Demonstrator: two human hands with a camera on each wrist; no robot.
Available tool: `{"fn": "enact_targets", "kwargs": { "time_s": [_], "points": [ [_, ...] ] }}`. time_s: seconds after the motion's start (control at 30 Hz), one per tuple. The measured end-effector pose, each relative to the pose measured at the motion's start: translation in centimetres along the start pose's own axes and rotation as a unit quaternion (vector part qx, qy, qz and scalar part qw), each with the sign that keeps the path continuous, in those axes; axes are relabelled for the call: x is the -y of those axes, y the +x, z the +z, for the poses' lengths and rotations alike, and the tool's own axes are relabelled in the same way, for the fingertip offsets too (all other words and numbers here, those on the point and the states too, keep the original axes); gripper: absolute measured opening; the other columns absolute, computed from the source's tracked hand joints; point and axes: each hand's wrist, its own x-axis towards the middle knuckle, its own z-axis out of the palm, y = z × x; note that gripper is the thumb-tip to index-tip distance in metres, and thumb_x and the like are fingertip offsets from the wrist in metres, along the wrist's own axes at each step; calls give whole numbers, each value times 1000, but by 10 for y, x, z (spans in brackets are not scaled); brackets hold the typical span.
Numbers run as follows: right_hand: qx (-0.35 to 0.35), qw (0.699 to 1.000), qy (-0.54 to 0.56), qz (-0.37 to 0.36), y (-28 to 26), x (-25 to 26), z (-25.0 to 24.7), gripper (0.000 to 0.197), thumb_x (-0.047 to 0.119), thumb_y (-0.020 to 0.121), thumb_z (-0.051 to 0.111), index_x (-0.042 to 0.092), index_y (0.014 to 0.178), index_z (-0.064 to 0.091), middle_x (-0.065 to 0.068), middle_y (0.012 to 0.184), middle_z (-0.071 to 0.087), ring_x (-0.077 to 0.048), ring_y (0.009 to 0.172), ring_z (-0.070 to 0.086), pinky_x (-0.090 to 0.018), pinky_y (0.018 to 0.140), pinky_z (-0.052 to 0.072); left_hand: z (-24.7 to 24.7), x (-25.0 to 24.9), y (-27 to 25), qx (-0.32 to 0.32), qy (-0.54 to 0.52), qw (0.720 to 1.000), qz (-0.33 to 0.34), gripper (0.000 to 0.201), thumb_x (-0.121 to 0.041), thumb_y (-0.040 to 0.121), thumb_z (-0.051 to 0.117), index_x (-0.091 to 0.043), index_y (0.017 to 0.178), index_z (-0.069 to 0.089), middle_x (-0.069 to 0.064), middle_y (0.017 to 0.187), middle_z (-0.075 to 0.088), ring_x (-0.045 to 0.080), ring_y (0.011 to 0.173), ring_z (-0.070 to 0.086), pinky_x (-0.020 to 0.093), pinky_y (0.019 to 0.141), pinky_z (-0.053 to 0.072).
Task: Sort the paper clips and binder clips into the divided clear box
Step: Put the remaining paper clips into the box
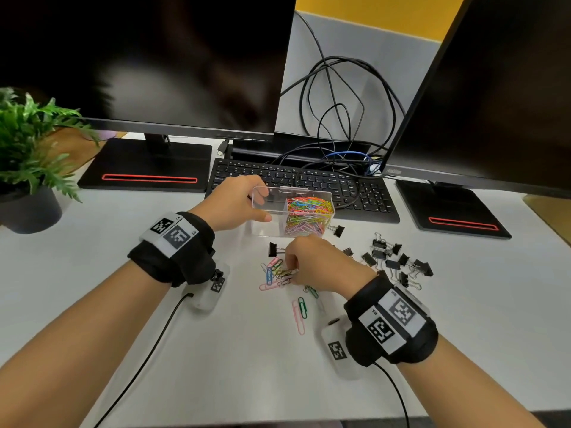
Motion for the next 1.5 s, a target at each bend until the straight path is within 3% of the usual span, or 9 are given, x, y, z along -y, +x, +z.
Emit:
{"fn": "enact_targets", "kwargs": {
  "time_s": [0.17, 0.37, 0.5, 0.7, 0.87, 1.0, 1.13, 1.33, 1.5],
  "points": [
    [-6, 1000, 10, -13, 3, -1, -1, 17, -3, 82, 57, 7, 86, 70, -12, 94, 66, -28, 85, 62, -35, 74, 54, -2, 1, -1, 2, 5, 1000, -1, 45, -30, 76, 81, -20, 113, 59, -3, 102, 66, 20, 90, 63, 43, 87, 54],
    [-6, 990, 139, 11, 1, -12, -12, 18, -12, 77, 61, 0, 77, 74, 6, 59, 60, 1, 45, 57, -11, 49, 48, -2, 3, -3, 1, -6, 1000, -3, 44, -31, 75, 82, -21, 111, 60, -6, 100, 65, 20, 92, 63, 44, 89, 53],
    [-83, 973, 207, 54, 1, -25, -26, 19, -10, 79, 62, 5, 72, 72, -8, 66, 68, -20, 56, 64, -30, 58, 58, -1, 5, -3, -2, -14, 1000, -2, 43, -30, 75, 82, -21, 111, 61, -5, 100, 66, 21, 92, 63, 44, 89, 53],
    [-313, 908, 271, 62, 9, -36, -58, 17, 1, 80, 68, 15, 70, 72, 3, 75, 69, -7, 67, 61, -28, 70, 56, -1, 5, -2, 2, -18, 1000, -3, 44, -29, 75, 82, -21, 112, 61, -4, 101, 65, 21, 94, 63, 44, 90, 53],
    [-309, 900, 295, 87, 24, -37, -60, 14, 9, 80, 73, 21, 72, 72, 5, 80, 69, -9, 79, 62, -39, 82, 56, -2, 2, -4, 13, 2, 1000, -15, 54, -32, 76, 81, -21, 123, 55, -1, 110, 65, 21, 99, 61, 43, 93, 51],
    [-325, 887, 312, 98, 22, -46, -56, 9, 13, 80, 74, 19, 75, 74, -1, 92, 72, -16, 96, 64, -42, 90, 53, -5, 2, -9, -2, 89, 995, -32, 95, -46, 68, 83, -21, 144, 32, 4, 143, 49, 26, 130, 45, 52, 109, 34],
    [-356, 866, 339, 91, 4, -56, -52, 9, 14, 79, 74, 21, 73, 75, 6, 79, 71, 2, 73, 62, -31, 78, 51, -11, -9, -29, -89, 171, 981, 11, 86, -49, 67, 83, -22, 137, 41, 0, 134, 48, 23, 126, 40, 44, 103, 33],
    [-376, 863, 332, 66, -21, -53, -42, 8, 9, 80, 72, 16, 76, 74, 12, 69, 66, 11, 56, 54, -5, 56, 39, 3, -23, -54, 104, 119, 983, 89, 31, -31, 72, 84, -21, 93, 64, -9, 83, 62, 10, 74, 56, 31, 70, 49],
    [-358, 865, 347, 54, -31, -52, -33, 4, 6, 80, 71, 7, 79, 75, 10, 64, 62, 9, 52, 52, -3, 50, 36, 26, -24, -52, 196, 201, 959, 46, 38, -24, 72, 84, -17, 104, 66, -4, 93, 62, 16, 86, 57, 29, 72, 46]
  ]
}}
